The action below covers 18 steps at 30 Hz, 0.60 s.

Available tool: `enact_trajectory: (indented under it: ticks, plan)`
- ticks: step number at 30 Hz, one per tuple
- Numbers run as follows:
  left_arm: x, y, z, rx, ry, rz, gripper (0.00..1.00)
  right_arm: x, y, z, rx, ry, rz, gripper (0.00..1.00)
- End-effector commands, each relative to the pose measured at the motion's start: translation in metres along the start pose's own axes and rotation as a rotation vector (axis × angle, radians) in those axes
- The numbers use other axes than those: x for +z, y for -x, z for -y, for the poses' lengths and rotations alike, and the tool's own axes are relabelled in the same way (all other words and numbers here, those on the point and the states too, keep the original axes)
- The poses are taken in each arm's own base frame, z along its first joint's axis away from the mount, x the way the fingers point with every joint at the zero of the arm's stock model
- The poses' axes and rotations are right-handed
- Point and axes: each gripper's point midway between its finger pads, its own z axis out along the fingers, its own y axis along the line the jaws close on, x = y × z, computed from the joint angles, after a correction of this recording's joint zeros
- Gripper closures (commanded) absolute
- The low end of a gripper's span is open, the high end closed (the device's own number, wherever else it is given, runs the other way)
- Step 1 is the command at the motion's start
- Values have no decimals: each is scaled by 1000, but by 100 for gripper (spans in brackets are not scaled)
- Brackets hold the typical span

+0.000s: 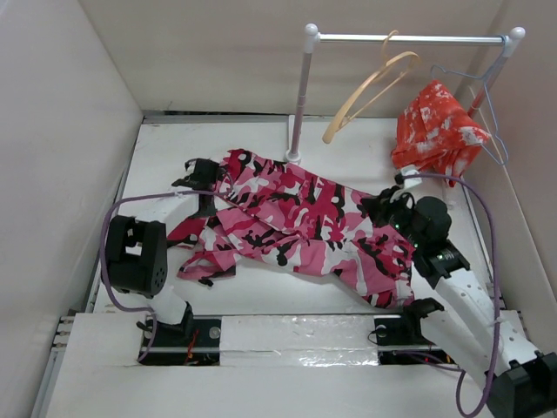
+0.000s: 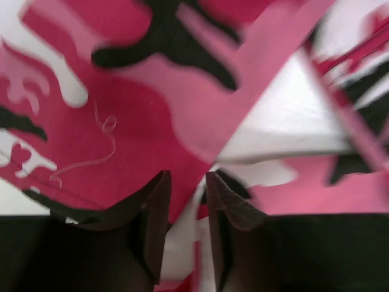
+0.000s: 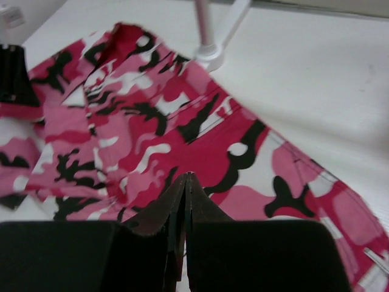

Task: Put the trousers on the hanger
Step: Flatten out the trousers at the center of the board.

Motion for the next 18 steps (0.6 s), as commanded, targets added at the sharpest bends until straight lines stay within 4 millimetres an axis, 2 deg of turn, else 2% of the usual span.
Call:
enact_trajectory:
  ticks: [1,3,4,6,7,11,13,14,16,17,18]
  plan:
    - [-2,-13,-21,-39,24,-71,71,4,14,-19,-90,34,35,92]
    - [1,-15,-20,-15,22,-98,66,7,12,-24,-96,39,34,90]
    - [6,-27,-17,12,28,-146,65,9,13,-25,-96,40,42,89]
    - [10,-34,-8,41,7,-183,63,10,12,-28,-94,47,39,87]
    - [14,-45,-5,70,13,-222,57,10,10,-28,-94,46,30,85]
    - [24,-52,-9,87,64,-271,48,7,13,-26,-91,33,47,79]
    - [31,-58,-13,93,94,-305,47,6,14,-25,-84,27,54,76]
    - [32,-54,-13,93,105,-300,47,4,15,-25,-84,23,61,75]
    - [39,-51,-25,83,181,-292,52,4,16,-25,-83,22,61,74]
    - [40,-44,-26,73,200,-265,69,3,16,-25,-83,22,63,74]
    - [41,-41,-28,65,212,-244,78,2,15,-24,-83,20,60,74]
